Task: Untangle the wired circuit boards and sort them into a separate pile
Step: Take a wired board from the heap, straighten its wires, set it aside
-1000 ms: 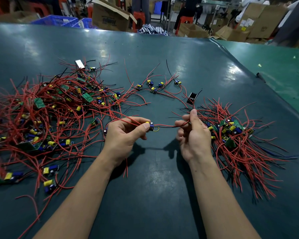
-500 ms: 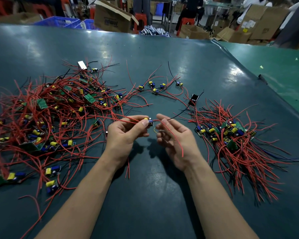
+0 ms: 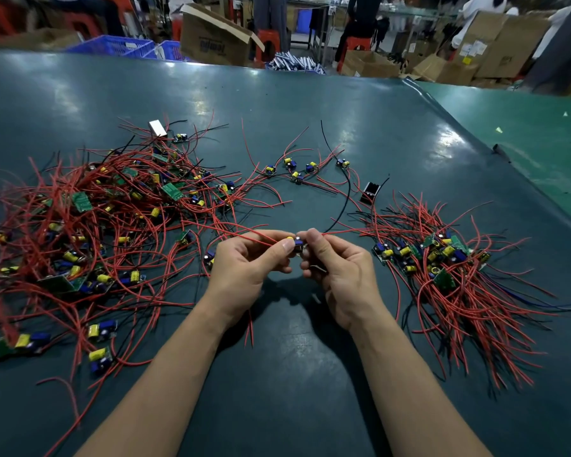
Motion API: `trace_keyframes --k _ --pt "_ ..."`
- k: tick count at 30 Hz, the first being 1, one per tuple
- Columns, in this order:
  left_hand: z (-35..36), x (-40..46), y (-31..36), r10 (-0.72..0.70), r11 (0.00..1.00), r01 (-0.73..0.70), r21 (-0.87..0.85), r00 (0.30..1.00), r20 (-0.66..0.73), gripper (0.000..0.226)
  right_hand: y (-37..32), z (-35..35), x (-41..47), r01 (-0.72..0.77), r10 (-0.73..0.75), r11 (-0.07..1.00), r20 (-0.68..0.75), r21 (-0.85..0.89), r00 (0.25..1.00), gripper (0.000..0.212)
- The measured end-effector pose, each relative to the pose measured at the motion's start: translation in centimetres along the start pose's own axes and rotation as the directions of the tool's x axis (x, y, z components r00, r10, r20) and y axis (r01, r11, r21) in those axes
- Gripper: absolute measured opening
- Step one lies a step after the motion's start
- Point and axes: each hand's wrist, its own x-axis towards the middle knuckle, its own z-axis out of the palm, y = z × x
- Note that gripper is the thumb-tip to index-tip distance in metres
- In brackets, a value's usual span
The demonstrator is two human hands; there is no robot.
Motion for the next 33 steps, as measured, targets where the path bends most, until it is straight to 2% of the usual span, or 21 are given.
trace_keyframes --k 4,8,11,15,19,23,25,28,30,33 --pt "0.0 0.1 0.2 -0.018 0.996 0.016 -0.093 1.0 -0.026 0.011 -0.5 -0.6 0.5 -0.009 0.011 0.996 -0.018 0.092 1.0 0.02" --pt "0.2 -0.1 0.1 -0.004 0.997 0.007 -0.073 1.0 0.03 0.011 -1.0 -1.1 0.8 -0.072 0.076 0.989 -0.03 0.126 0.997 0.024" --pt "0.1 0.0 0.0 0.012 1.0 -0.012 0.005 1.0 0.007 0.008 -0.6 -1.4 0.9 0.054 -0.054 0.999 -0.17 -0.008 0.984 0.021" --pt "0.1 0.0 0.2 0.038 0.999 -0.039 0.032 0.999 0.01 0.008 -0.7 -1.7 1.2 0.203 -0.231 0.973 -0.364 -0.113 0.902 0.023" --pt "0.4 -0.2 0.2 0.068 0.996 -0.07 0.054 0.997 0.027 0.006 -0.9 -2.1 1.6 0.248 -0.289 0.957 -0.489 -0.15 0.823 0.025" --pt "0.7 -0.2 0.3 0.075 0.995 -0.077 0.068 0.997 0.036 0.01 -1.0 -2.1 1.7 0.206 -0.154 0.978 -0.545 0.036 0.824 0.029" --pt "0.8 -0.3 0.3 0.074 0.994 -0.078 0.077 0.995 0.065 0.009 -1.4 -2.2 1.7 0.143 0.009 0.962 -0.55 0.233 0.835 0.035" --pt "0.9 -0.6 0.2 0.045 0.993 -0.058 0.106 0.991 0.128 0.008 -2.0 -2.8 1.6 -0.025 0.283 0.843 -0.403 0.538 0.87 0.039" --pt "0.7 -0.6 0.2 0.037 0.994 -0.051 0.099 0.99 0.133 0.008 -2.2 -2.9 1.6 -0.078 0.318 0.801 -0.312 0.593 0.895 0.041" --pt "0.3 -0.2 0.0 0.042 0.995 -0.051 0.083 0.994 0.105 0.009 -2.3 -2.8 1.6 -0.024 0.227 0.842 -0.313 0.539 0.922 0.037"
